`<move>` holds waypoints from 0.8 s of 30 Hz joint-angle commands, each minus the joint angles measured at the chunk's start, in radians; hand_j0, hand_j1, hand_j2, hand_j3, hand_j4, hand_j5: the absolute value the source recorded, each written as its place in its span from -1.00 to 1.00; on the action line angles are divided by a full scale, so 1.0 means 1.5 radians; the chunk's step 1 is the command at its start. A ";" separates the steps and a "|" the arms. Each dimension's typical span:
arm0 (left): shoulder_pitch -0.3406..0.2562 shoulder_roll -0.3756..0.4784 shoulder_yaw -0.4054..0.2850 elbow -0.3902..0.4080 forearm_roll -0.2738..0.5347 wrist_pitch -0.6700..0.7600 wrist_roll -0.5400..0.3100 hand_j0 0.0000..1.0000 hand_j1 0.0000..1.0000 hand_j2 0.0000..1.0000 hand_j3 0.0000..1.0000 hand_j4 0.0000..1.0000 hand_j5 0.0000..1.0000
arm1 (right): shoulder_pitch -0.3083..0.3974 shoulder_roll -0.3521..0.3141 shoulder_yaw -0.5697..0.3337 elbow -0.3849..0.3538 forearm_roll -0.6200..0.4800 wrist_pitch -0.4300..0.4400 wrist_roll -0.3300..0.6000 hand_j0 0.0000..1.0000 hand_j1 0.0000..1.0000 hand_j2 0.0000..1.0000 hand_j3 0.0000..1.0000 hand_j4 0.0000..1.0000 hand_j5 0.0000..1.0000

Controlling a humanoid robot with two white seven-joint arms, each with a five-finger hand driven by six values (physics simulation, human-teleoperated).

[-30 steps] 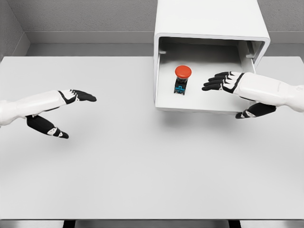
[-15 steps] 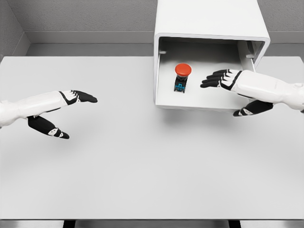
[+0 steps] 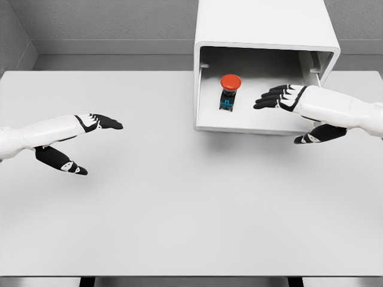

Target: Slide open multi-storey tabletop storage cabinets and put open load switch and slide close multi-storey tabletop storage cabinets

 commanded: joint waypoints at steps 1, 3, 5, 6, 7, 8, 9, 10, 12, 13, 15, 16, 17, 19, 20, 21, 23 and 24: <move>0.000 0.002 0.000 0.001 0.006 0.002 -0.001 1.00 1.00 1.00 1.00 1.00 1.00 | 0.000 -0.008 -0.001 -0.007 -0.008 0.001 -0.003 0.76 0.76 0.76 0.76 0.76 0.76; 0.000 0.002 0.000 0.001 0.005 0.002 0.000 1.00 1.00 1.00 1.00 1.00 1.00 | 0.000 -0.008 -0.001 -0.009 -0.015 0.001 -0.004 0.64 0.64 0.64 0.64 0.64 0.64; 0.000 0.002 0.000 0.000 0.006 0.002 0.000 1.00 1.00 1.00 1.00 1.00 1.00 | 0.000 -0.012 0.002 -0.014 -0.020 0.001 -0.005 0.57 0.57 0.57 0.57 0.57 0.57; 0.000 0.002 0.000 0.001 0.005 0.002 0.000 1.00 1.00 1.00 1.00 1.00 1.00 | 0.001 -0.012 0.003 -0.016 -0.020 0.001 -0.005 0.53 0.53 0.53 0.53 0.53 0.53; 0.000 0.002 0.000 0.000 0.005 0.002 -0.001 1.00 1.00 1.00 1.00 1.00 1.00 | 0.001 -0.011 0.005 -0.018 -0.020 0.001 -0.005 0.53 0.53 0.53 0.53 0.53 0.53; 0.000 0.002 0.000 0.000 0.005 0.002 -0.001 1.00 1.00 1.00 1.00 1.00 1.00 | 0.001 -0.010 0.007 -0.019 -0.020 0.001 -0.005 0.53 0.53 0.53 0.53 0.53 0.53; 0.000 0.002 0.000 0.001 0.005 0.002 -0.001 1.00 1.00 1.00 1.00 1.00 1.00 | 0.001 -0.009 0.009 -0.019 -0.020 0.001 -0.005 0.53 0.53 0.53 0.53 0.53 0.53; 0.000 0.002 0.000 0.000 0.005 0.002 0.000 1.00 1.00 1.00 1.00 1.00 1.00 | 0.001 -0.005 0.018 -0.019 -0.020 0.001 -0.005 0.53 0.53 0.53 0.53 0.53 0.53; 0.000 0.002 0.000 0.000 0.006 0.002 -0.001 1.00 1.00 1.00 1.00 1.00 1.00 | 0.000 0.003 0.024 -0.018 -0.020 0.001 -0.003 0.53 0.53 0.53 0.53 0.53 0.53; 0.000 0.002 0.000 0.000 0.006 0.002 -0.001 1.00 1.00 1.00 1.00 1.00 1.00 | -0.002 0.012 0.024 -0.017 -0.020 0.001 -0.003 0.53 0.53 0.53 0.53 0.53 0.53; 0.000 0.002 0.000 0.000 0.006 0.002 -0.001 1.00 1.00 1.00 1.00 1.00 1.00 | -0.002 0.017 0.023 -0.014 -0.021 0.001 -0.003 0.53 0.53 0.53 0.53 0.53 0.53; 0.000 0.002 0.000 0.000 0.006 0.002 0.000 1.00 1.00 1.00 1.00 1.00 1.00 | -0.003 0.016 0.019 -0.011 -0.022 0.001 -0.003 0.53 0.53 0.53 0.53 0.53 0.53; 0.000 0.001 0.000 0.000 0.006 0.002 -0.001 1.00 1.00 1.00 1.00 1.00 1.00 | -0.005 0.016 0.015 -0.005 -0.022 0.001 0.000 0.53 0.53 0.53 0.53 0.53 0.53; 0.000 0.001 -0.001 -0.001 0.006 0.002 -0.001 1.00 1.00 1.00 1.00 1.00 1.00 | -0.006 0.025 0.015 0.007 -0.021 0.001 0.006 0.53 0.53 0.53 0.53 0.53 0.53; -0.001 0.001 -0.001 -0.001 0.006 0.002 -0.001 1.00 1.00 1.00 1.00 1.00 1.00 | -0.009 0.030 0.015 0.022 -0.019 0.001 0.006 0.53 0.53 0.53 0.53 0.53 0.53; -0.001 0.001 -0.002 -0.001 0.006 0.002 -0.001 1.00 1.00 1.00 1.00 1.00 1.00 | -0.009 0.037 0.016 0.026 -0.017 0.001 0.006 0.53 0.53 0.53 0.53 0.53 0.53; -0.001 0.001 -0.002 -0.001 0.006 0.002 0.000 1.00 1.00 1.00 1.00 1.00 1.00 | -0.010 0.040 0.016 0.028 -0.015 0.001 0.007 0.53 0.53 0.53 0.53 0.53 0.53; -0.001 0.001 -0.002 -0.001 0.006 0.002 0.000 1.00 1.00 1.00 1.00 1.00 1.00 | -0.010 0.041 0.017 0.031 -0.015 0.001 0.007 0.53 0.53 0.53 0.53 0.53 0.53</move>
